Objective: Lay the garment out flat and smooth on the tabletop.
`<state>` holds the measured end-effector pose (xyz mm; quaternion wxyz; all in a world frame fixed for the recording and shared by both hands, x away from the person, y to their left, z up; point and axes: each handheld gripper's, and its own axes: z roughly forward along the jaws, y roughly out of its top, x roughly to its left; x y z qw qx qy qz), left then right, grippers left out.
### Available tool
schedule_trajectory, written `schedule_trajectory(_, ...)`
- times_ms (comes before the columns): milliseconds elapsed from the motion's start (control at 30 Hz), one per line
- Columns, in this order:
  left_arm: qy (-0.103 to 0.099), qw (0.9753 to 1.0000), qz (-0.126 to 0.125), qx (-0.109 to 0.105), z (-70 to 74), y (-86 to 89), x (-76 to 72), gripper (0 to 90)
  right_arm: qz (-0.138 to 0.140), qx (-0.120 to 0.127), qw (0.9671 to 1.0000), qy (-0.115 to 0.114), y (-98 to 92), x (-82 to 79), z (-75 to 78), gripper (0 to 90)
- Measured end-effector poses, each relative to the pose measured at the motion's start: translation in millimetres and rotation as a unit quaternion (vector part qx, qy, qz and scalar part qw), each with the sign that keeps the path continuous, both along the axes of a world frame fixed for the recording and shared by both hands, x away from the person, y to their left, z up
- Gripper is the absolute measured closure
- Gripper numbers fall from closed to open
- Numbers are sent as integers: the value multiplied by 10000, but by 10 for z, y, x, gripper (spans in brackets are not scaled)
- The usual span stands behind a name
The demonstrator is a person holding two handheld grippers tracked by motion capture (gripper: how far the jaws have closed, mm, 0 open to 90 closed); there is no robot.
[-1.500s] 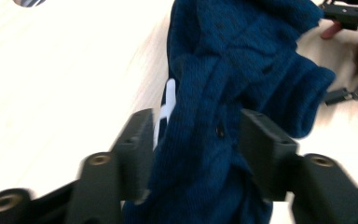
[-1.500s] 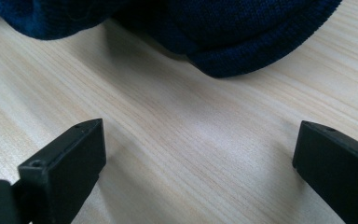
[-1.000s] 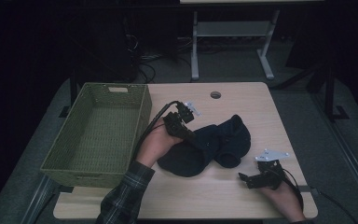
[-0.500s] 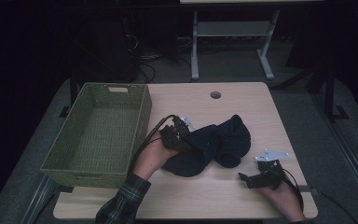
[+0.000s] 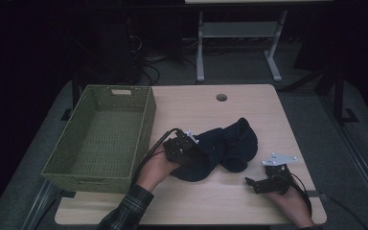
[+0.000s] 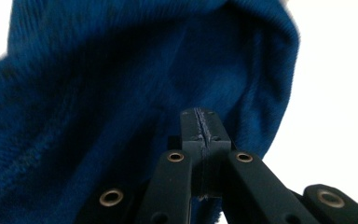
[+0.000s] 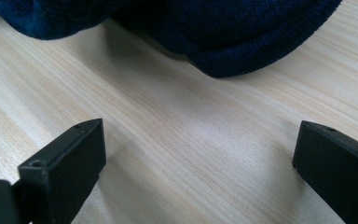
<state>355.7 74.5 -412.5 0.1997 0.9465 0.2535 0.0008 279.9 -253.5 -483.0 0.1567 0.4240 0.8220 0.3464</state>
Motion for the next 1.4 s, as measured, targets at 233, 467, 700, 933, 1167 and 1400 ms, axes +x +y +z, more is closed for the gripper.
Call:
schedule_trajectory(233, 160, 9994, -68, 292, -206, -8, 7, 897, 6, 0, 10000, 5, 1, -1, 1, 22)
schedule_trajectory(467, 176, 9992, -121, 324, -256, -27, -25, 897, 8, 1, 10000, 7, 1, -2, 1, 22)
schedule_trajectory(700, 247, 9982, -514, 200, -267, -245, -213, 897, 8, 1, 10000, 7, 1, -2, 1, 22)
schedule_trajectory(933, 307, 9953, -914, 109, -276, -497, -390, 897, 5, 10, 10000, 10, 3, -2, 0, 22)
schedule_trajectory(1167, 337, 9939, -1048, 13, -274, -585, -449, 871, 5, 10, 10000, 10, 3, -2, 0, 22)
schedule_trajectory(1400, 281, 9946, -971, -234, -116, -472, -469, 832, 5, 10, 10000, 9, 3, -2, 1, 22)
